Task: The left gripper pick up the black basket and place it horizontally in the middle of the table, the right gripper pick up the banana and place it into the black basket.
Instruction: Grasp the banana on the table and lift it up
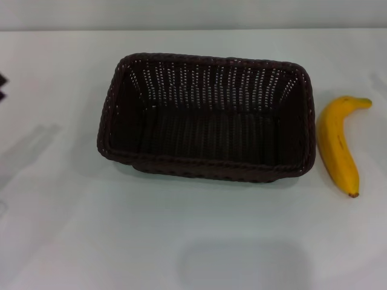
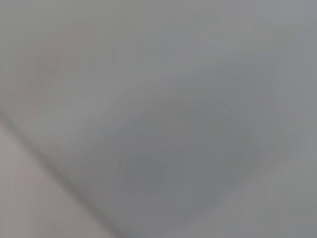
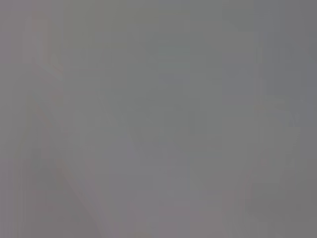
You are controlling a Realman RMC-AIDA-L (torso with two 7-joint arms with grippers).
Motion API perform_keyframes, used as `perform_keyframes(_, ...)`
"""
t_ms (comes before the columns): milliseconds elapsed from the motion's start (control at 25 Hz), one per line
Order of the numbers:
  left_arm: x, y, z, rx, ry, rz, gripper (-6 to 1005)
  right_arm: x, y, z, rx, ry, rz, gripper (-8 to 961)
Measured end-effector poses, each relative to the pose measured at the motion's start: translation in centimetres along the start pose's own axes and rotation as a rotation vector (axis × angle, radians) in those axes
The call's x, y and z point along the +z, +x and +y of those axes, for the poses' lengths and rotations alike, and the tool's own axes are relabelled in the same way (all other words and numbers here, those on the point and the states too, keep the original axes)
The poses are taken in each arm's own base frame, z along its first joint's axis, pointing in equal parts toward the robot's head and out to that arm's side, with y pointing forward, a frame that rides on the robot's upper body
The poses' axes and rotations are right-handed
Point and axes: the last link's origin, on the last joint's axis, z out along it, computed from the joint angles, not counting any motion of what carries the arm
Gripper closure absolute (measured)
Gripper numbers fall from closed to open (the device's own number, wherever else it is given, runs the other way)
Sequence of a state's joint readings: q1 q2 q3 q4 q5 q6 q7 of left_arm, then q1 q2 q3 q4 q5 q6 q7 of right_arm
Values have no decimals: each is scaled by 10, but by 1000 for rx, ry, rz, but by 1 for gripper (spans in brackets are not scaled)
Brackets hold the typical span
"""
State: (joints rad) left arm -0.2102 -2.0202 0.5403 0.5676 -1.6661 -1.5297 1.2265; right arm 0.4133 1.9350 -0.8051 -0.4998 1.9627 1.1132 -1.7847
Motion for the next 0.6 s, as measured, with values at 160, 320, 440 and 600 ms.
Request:
perform_keyframes(160,-20,-1,-1,97,7,180,345,2,-27,5,16,-89,189,91)
perform_keyframes(320,-27,-8,-6,136,28,290,347,4,-48,16,2,-97,400,91)
perform_keyframes(440,-28,-11,-9,239,57,332,348,5,-59,32,-65,-42,544,91)
perform_keyframes(600,-31,-17,-14,365,114,382,349,4,-66,57,-131,12,661,91)
